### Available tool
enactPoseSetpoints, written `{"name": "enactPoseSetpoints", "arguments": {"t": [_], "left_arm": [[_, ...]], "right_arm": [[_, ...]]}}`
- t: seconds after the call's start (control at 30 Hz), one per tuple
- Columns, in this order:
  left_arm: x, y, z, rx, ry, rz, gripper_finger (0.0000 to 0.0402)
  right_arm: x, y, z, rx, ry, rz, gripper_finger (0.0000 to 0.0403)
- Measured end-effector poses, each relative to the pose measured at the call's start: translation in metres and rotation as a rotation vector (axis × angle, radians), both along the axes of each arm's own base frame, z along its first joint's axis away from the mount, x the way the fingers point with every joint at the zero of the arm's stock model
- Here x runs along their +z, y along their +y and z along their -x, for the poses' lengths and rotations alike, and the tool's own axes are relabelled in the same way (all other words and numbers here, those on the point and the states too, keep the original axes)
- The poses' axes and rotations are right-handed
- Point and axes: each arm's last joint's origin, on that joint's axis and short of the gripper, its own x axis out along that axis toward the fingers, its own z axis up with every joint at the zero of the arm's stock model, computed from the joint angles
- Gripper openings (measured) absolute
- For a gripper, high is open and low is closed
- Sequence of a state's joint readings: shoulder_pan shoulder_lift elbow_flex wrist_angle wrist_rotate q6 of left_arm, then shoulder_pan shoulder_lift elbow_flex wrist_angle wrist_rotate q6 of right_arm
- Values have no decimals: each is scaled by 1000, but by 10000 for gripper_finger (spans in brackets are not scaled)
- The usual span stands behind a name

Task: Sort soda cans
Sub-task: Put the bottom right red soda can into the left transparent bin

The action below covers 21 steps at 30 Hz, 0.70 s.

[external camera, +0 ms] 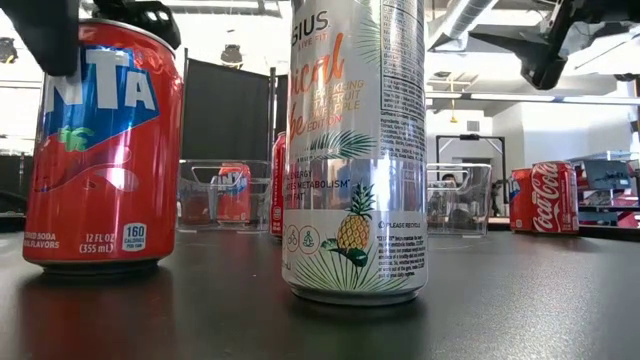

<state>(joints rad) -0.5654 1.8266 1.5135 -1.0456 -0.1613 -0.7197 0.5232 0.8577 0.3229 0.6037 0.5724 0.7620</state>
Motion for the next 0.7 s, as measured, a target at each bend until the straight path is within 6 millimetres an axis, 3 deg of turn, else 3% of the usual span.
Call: {"name": "enactPoseSetpoints", "arguments": {"t": [0.27, 0.53, 0.7], "left_arm": [[-2, 9, -8, 26, -61, -21, 293], [4, 26, -9, 87, -46, -12, 292], [41, 58, 8, 200, -81, -16, 292]], "right_arm": [[-2, 0, 0, 3, 12, -49, 373], [-2, 2, 1, 18, 15, -98, 373], [-2, 2, 1, 16, 15, -111, 372]]}}
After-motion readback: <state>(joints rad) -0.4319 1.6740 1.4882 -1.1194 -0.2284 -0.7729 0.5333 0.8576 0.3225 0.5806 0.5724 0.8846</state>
